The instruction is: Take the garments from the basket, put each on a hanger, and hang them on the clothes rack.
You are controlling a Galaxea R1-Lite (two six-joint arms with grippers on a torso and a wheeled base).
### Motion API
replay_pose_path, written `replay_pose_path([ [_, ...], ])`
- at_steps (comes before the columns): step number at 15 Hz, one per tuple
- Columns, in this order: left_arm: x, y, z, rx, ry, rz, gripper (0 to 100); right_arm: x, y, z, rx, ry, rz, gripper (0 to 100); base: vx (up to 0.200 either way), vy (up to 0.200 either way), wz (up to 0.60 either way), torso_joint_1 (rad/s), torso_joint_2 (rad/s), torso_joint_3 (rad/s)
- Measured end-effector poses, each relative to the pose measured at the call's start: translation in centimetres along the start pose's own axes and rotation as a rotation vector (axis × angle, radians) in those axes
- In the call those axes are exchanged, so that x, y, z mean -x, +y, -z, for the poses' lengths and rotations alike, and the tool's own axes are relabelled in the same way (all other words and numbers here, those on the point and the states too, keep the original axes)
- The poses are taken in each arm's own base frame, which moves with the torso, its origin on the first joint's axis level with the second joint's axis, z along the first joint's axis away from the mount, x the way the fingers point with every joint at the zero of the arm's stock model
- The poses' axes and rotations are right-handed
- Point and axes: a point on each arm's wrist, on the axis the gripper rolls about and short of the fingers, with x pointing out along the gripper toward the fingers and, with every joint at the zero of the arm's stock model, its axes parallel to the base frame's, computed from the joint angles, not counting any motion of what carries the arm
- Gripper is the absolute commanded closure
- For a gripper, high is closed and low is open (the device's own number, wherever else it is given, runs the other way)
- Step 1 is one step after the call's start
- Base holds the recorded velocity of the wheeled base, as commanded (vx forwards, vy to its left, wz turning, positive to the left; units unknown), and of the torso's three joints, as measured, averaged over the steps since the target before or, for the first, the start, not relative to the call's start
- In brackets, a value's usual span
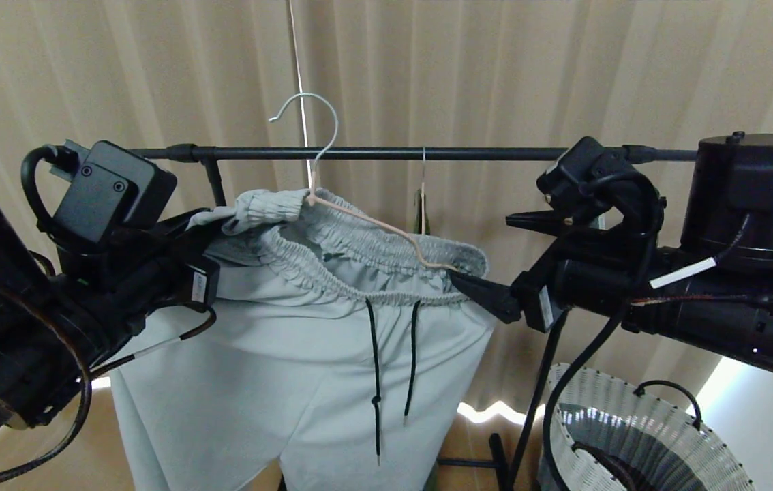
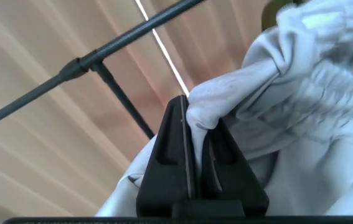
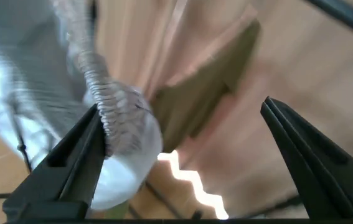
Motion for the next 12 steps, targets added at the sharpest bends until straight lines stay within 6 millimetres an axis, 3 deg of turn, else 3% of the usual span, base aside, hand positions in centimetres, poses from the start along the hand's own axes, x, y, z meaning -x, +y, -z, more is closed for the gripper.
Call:
replay_pose_path([
  [6, 0.0, -1.8, -0.8, 0.045, -0.009, 0.035, 100, -0.7, 1.6, -2.0, 0.036, -0.127, -0.076, 0, 0.0, 0.0, 0.0, 0.0, 0.0, 0.0],
  [12, 0.6, -2.9, -1.6, 0.053, -0.044, 0.089, 100, -2.5, 1.2, -2.2, 0.035, -0.104, 0.042, 0, 0.0, 0.0, 0.0, 0.0, 0.0, 0.0],
])
